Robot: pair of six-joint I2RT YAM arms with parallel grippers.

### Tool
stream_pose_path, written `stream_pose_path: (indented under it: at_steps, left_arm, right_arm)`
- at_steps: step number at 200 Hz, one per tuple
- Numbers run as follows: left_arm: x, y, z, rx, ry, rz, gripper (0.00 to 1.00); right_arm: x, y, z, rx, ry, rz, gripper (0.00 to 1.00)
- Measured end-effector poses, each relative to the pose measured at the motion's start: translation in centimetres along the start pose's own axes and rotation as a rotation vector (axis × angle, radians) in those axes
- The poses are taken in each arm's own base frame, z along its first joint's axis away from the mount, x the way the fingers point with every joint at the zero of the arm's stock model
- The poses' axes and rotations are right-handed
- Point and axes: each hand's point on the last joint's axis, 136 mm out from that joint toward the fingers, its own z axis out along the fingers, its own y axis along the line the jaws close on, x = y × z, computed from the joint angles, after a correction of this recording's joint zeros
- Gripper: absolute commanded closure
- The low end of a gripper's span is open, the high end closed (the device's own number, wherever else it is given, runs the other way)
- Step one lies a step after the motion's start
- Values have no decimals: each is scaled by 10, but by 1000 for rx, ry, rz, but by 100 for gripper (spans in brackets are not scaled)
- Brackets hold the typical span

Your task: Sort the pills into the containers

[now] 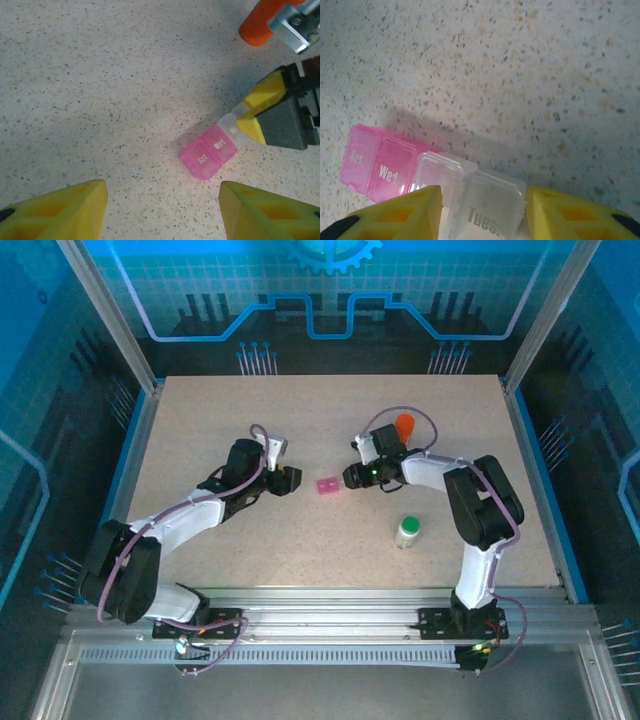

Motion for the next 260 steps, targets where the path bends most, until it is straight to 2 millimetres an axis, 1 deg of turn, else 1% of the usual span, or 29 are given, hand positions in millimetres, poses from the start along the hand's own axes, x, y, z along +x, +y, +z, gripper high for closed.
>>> stream_pose_path:
  at_steps: [40,60,84,92,106,126,145,156,168,190,205,216,238,260]
  left_arm:
    - [17,-6,12,60,61,43,38]
    - [19,-10,19,76,85,84,39]
    - [9,-19,30,112,110,145,49]
    - [5,-22,32,123,121,175,50]
    - [-7,-27,33,136,140,237,49]
    - [-26,-36,29,166,147,384,43]
    - [-30,-41,26,198,166,522,43]
    - [-26,-42,29,217,192,571,43]
    - [-18,-40,37,229,229,608,42]
    - [9,-33,51,252,316,657,35]
    - [28,-30,58,258,376,677,34]
    - [37,-29,61,261,407,691,32]
    - [44,-29,66,251,431,729,31]
    - [44,-29,69,236,436,765,31]
  right_arm:
    - [-11,0,6,0,23,-35,57]
    - [-16,0,9,-5,31,-45,58]
    - [-17,1,10,-9,38,-56,57]
    - [-17,1,10,-10,38,-56,57]
    - [-16,2,10,-13,39,-56,57]
    - [-15,4,10,-25,45,-53,57]
    - [-13,6,10,-37,54,-50,57]
    - [-12,7,10,-42,59,-48,58]
    - [-11,7,10,-42,61,-47,57]
    - [-10,7,9,-41,65,-46,57]
    - [-10,7,9,-41,70,-44,57]
    - [-10,7,9,-41,75,-42,57]
    - [-10,7,10,-44,82,-39,57]
    - [-10,9,11,-56,87,-33,57]
